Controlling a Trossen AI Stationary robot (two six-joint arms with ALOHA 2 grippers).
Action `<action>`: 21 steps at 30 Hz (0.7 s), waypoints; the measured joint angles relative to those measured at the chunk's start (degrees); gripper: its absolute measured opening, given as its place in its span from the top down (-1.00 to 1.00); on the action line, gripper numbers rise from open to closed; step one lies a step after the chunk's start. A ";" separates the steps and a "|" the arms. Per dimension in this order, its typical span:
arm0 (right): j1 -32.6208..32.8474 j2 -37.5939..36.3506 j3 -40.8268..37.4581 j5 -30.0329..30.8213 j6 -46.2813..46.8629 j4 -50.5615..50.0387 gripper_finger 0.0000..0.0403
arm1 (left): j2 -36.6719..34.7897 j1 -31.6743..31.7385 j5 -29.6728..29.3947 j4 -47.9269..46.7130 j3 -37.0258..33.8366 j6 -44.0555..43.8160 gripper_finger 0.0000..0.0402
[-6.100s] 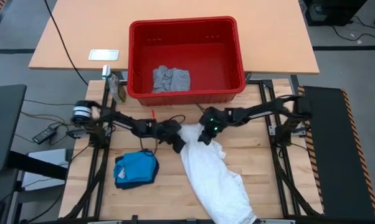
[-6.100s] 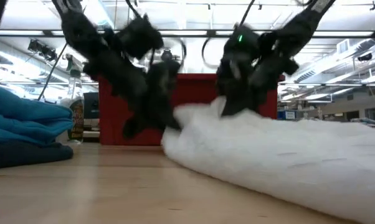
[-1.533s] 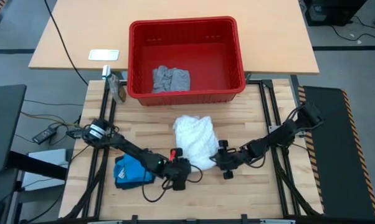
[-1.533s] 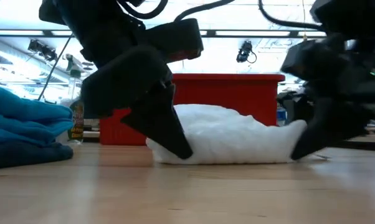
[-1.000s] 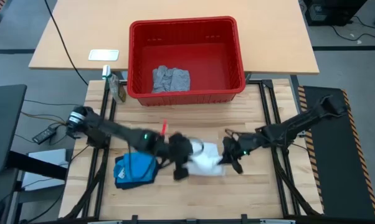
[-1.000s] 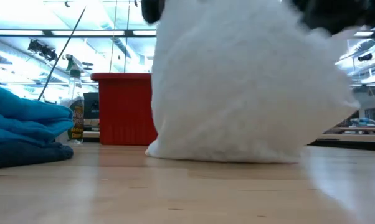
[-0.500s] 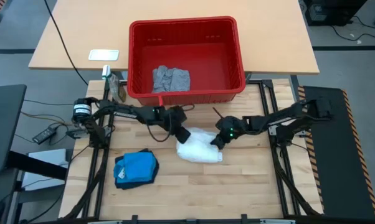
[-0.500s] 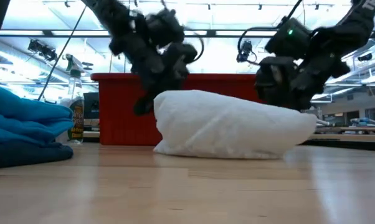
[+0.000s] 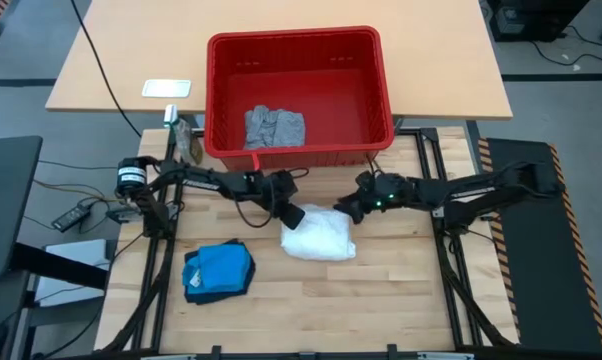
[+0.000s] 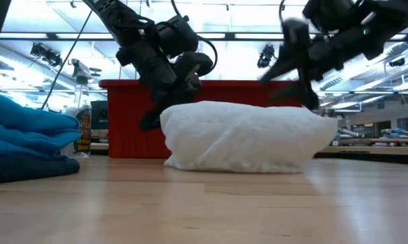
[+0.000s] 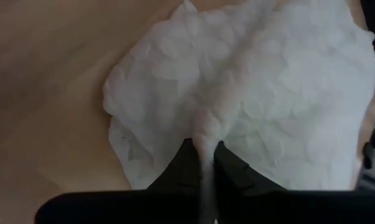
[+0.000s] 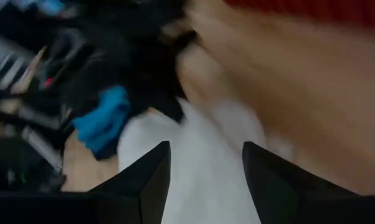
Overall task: Fold laundry
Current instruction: Fold the white shirt
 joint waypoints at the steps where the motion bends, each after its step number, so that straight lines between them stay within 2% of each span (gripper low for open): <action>1: 0.57 -0.41 0.24 -0.06 -5.20 1.60 0.01 | 0.00 -0.23 0.02 0.05 0.00 -0.94 0.89; 5: 3.83 1.88 0.67 -1.37 -29.38 9.96 0.08 | 0.00 -1.30 0.14 0.52 -0.02 -1.70 0.74; 7: 5.26 5.03 0.66 -1.40 -36.05 12.80 0.12 | 0.00 -1.72 0.15 0.67 -0.02 -1.74 0.65; 12: 6.77 14.69 0.65 -4.26 -36.55 18.89 0.22 | 0.00 -2.29 0.17 0.63 -0.02 -1.77 0.44; 15: 7.77 21.01 0.61 -5.66 -37.48 27.14 0.27 | 0.00 -2.27 0.55 0.61 -0.02 -1.88 0.36; 18: 7.93 26.61 1.39 -6.34 -37.55 35.01 0.28 | -0.15 -2.25 3.73 0.95 -0.02 -2.16 0.28; 21: 8.22 31.59 3.41 -6.43 -38.03 37.99 0.29 | -1.33 -2.33 5.46 1.18 -0.02 -3.82 0.23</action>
